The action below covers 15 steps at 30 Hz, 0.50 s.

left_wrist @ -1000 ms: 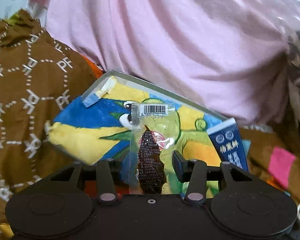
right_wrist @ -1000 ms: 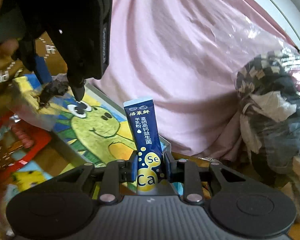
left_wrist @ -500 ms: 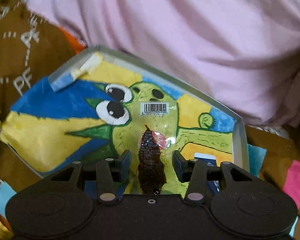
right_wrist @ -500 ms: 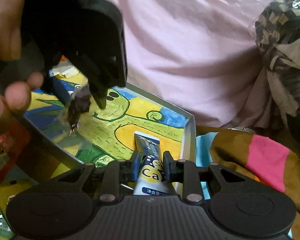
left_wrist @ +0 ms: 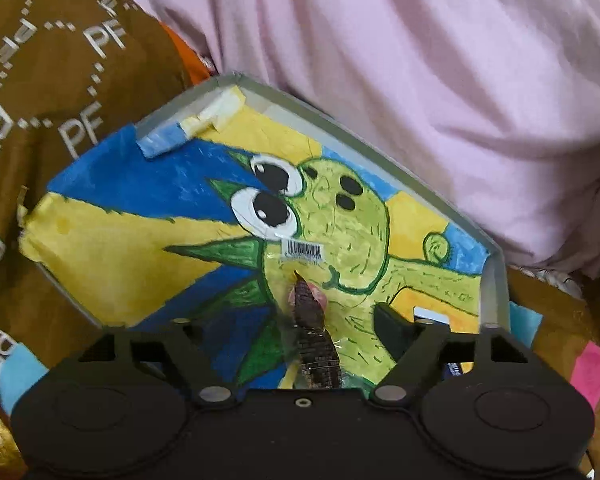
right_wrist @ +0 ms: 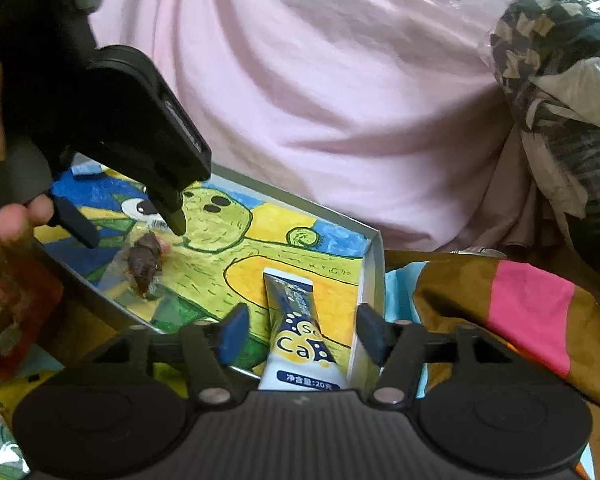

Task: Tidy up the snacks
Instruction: 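Carry both held snacks into the frog-picture tray and open both tools, then move both tools back over the remaining snack pile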

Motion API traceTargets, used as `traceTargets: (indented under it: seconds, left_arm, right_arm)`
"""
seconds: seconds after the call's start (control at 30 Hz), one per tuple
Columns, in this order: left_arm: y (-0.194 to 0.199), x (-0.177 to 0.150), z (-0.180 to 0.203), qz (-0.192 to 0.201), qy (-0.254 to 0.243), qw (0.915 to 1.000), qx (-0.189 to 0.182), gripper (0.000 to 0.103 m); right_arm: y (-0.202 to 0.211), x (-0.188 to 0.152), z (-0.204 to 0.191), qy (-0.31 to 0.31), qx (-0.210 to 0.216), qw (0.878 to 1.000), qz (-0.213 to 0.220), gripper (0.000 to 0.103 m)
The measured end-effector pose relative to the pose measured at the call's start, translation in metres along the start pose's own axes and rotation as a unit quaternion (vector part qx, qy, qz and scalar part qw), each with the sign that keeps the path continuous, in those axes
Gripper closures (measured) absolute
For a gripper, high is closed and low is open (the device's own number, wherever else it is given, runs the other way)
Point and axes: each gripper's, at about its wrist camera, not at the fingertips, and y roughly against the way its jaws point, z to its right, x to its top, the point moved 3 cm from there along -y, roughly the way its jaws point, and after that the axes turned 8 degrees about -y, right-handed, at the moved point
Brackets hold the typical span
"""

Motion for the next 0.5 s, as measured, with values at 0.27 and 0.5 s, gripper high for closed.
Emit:
traceTargets:
  seconds: [0.27, 0.5]
  left_arm:
    - [0.052, -0.007, -0.003, 0.057, -0.046, 0.9970, 0.026, 0.001]
    - [0.104, -0.016, -0.006, 0.093, -0.077, 0.9926, 0.010, 0.001]
  right_arm:
    - [0.045, 0.013, 0.014, -0.078, 0.033, 0.996, 0.033, 0.001]
    - [0.088, 0.024, 0.027, -0.114, 0.046, 0.991, 0.060, 0.000]
